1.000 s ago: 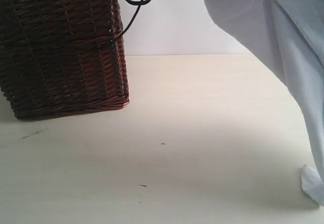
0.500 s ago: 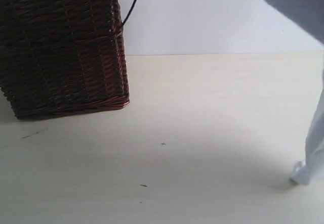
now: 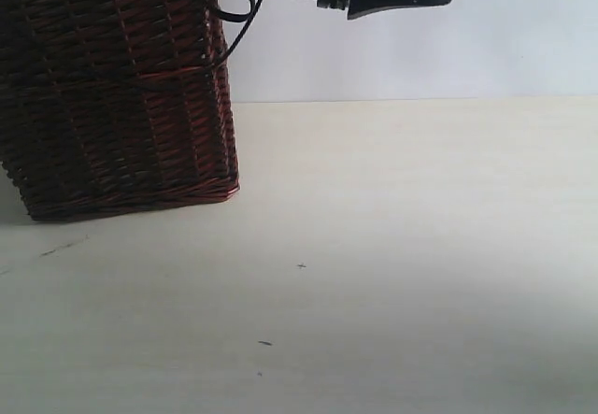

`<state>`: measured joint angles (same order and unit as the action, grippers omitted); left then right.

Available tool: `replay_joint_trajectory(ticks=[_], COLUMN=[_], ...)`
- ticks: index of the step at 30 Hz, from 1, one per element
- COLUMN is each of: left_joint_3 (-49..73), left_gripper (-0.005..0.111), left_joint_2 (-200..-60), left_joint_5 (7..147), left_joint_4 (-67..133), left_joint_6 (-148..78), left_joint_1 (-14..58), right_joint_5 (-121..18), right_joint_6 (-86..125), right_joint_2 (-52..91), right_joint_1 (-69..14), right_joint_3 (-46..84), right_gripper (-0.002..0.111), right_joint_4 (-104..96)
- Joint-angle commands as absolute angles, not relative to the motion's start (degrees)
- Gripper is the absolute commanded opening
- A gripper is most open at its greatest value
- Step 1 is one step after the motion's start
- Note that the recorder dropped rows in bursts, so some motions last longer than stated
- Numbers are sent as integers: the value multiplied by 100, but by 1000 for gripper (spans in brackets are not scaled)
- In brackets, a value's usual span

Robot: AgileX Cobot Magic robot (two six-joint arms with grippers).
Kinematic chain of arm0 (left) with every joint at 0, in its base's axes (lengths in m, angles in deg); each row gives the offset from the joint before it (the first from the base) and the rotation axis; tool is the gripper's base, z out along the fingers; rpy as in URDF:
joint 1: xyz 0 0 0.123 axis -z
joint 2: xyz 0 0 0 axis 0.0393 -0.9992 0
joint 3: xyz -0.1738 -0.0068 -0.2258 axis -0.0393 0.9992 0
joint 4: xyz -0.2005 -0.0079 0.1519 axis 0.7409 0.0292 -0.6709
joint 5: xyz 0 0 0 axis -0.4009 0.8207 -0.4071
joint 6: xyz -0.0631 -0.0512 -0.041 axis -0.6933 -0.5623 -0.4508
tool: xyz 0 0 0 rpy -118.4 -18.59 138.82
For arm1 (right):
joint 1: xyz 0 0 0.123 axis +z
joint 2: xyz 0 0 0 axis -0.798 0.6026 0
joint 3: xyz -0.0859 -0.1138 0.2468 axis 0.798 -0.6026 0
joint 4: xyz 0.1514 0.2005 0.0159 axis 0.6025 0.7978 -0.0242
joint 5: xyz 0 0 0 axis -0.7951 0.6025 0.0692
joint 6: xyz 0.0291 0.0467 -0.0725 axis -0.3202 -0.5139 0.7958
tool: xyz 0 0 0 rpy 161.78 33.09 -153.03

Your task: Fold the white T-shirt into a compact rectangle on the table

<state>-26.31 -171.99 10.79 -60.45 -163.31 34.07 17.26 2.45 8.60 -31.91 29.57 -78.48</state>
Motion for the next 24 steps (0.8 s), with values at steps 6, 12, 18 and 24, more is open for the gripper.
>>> replay_joint_trajectory(ticks=[6,12,18,24], left_joint_3=[-2661,-2661,-2661,-2661], left_gripper=[57,57,57,56], left_joint_2=[-17183,-17183,-17183,-17183], left_joint_5=[688,688,688,688], left_joint_4=[-6259,-6327,-6338,-6350], left_joint_6=[-16369,-16369,-16369,-16369], left_joint_1=[3426,3415,3353,3353], right_joint_5=[1282,479,832,935], right_joint_6=[-79,121,1167,1099], right_joint_2=[1728,1636,2313,2270], right_joint_1=[-4221,-4607,-4582,-4455], right_joint_3=[3513,3908,3670,4181], right_gripper=[0,0,0,0], right_joint_4=[-7791,-5813,-4193,-4883])
